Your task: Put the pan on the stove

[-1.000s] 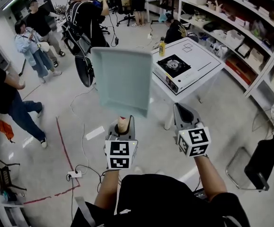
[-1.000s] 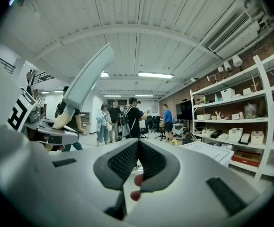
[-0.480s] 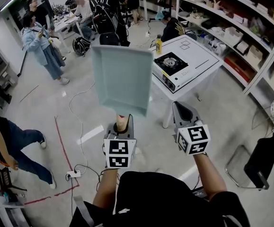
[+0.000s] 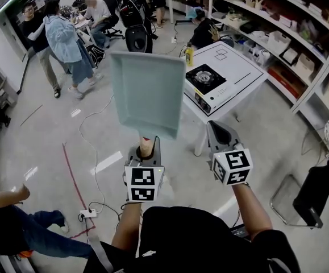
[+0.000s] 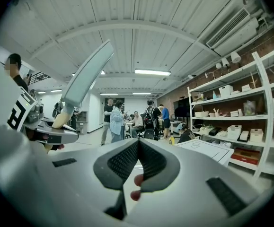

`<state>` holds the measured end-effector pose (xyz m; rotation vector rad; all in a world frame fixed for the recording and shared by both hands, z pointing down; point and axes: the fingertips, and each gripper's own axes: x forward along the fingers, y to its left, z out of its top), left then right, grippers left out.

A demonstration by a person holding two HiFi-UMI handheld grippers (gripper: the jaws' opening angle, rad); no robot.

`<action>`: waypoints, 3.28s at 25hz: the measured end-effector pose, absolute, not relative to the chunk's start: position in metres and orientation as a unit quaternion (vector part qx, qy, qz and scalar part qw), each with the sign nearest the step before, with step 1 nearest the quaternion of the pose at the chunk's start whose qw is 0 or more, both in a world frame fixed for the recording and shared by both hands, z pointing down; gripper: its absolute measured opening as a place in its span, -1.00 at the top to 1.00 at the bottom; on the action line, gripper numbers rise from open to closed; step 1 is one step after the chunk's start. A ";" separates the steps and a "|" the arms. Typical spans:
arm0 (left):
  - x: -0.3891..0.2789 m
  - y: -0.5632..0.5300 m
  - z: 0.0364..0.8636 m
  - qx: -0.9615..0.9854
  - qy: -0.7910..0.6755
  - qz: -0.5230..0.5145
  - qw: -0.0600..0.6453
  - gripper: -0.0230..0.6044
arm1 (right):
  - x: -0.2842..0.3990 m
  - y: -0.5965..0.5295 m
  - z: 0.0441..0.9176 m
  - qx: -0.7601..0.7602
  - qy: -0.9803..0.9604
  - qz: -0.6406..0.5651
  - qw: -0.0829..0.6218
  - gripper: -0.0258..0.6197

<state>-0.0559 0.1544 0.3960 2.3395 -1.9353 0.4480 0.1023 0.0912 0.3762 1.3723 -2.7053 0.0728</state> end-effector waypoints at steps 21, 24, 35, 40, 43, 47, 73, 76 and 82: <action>-0.127 0.005 0.389 0.762 -0.629 0.146 0.041 0.84 | 0.026 -0.058 0.372 0.450 -0.891 0.029 0.057 0.91; -0.140 -0.016 0.389 0.763 -0.627 0.152 0.044 0.84 | 0.014 -0.078 0.368 0.453 -0.889 0.029 0.059 0.91; -0.192 -0.084 0.386 0.773 -0.612 0.158 0.050 0.84 | -0.040 -0.143 0.358 0.467 -0.881 0.029 0.071 0.91; -0.214 -0.107 0.395 0.777 -0.607 0.158 0.052 0.84 | -0.063 -0.164 0.365 0.471 -0.878 0.025 0.082 0.91; -0.226 -0.117 0.396 0.780 -0.604 0.149 0.065 0.84 | -0.074 -0.173 0.366 0.474 -0.876 0.027 0.088 0.91; -0.240 -0.131 0.400 0.785 -0.599 0.138 0.078 0.84 | -0.087 -0.185 0.373 0.478 -0.873 0.028 0.093 0.91; -0.213 -0.180 0.431 0.809 -0.559 0.162 0.086 0.84 | -0.046 -0.217 0.400 0.523 -0.845 0.043 0.107 0.91; -0.199 -0.190 0.430 0.812 -0.553 0.162 0.089 0.84 | -0.031 -0.226 0.402 0.529 -0.840 0.047 0.109 0.91; -0.171 -0.212 0.436 0.817 -0.542 0.178 0.087 0.84 | -0.003 -0.246 0.402 0.537 -0.835 0.049 0.108 0.91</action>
